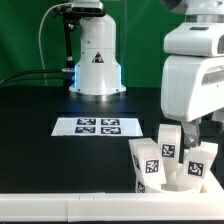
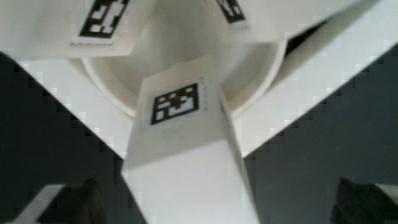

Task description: Assemble stool

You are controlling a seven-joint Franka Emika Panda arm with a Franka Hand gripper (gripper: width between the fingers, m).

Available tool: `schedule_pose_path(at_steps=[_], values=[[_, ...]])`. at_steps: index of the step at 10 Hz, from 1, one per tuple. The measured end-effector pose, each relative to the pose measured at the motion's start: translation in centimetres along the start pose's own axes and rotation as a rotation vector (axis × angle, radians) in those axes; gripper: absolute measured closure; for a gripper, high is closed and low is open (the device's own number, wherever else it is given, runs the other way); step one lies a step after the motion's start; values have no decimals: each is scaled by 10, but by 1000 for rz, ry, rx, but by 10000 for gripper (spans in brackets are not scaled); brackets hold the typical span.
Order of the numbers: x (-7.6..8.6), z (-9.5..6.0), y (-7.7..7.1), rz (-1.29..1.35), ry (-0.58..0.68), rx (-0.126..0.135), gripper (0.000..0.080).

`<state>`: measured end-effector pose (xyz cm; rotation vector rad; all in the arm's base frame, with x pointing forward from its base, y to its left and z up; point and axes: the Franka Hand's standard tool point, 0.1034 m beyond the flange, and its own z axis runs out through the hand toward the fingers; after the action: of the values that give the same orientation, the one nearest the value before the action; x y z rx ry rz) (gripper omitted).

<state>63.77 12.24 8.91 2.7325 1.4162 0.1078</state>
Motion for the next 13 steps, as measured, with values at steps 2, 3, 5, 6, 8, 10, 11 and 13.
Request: schedule_pose_path(at_steps=[2,3,5,6,8,10,11,13], values=[[1,12,2,-128,-22,-11,150],[1,21,-4,-127,-28,-2,150],[-2,25,-5,-62,-36,0,150],[-2,25,-5,-43,-36,0,273],[-4,26,-4,13,-37,-1,465],[-4,26,-3,160,-37,-3,465],[-5,26,-2,252,-38,-6,465],[-11,26,7,601,-5,-23,465]])
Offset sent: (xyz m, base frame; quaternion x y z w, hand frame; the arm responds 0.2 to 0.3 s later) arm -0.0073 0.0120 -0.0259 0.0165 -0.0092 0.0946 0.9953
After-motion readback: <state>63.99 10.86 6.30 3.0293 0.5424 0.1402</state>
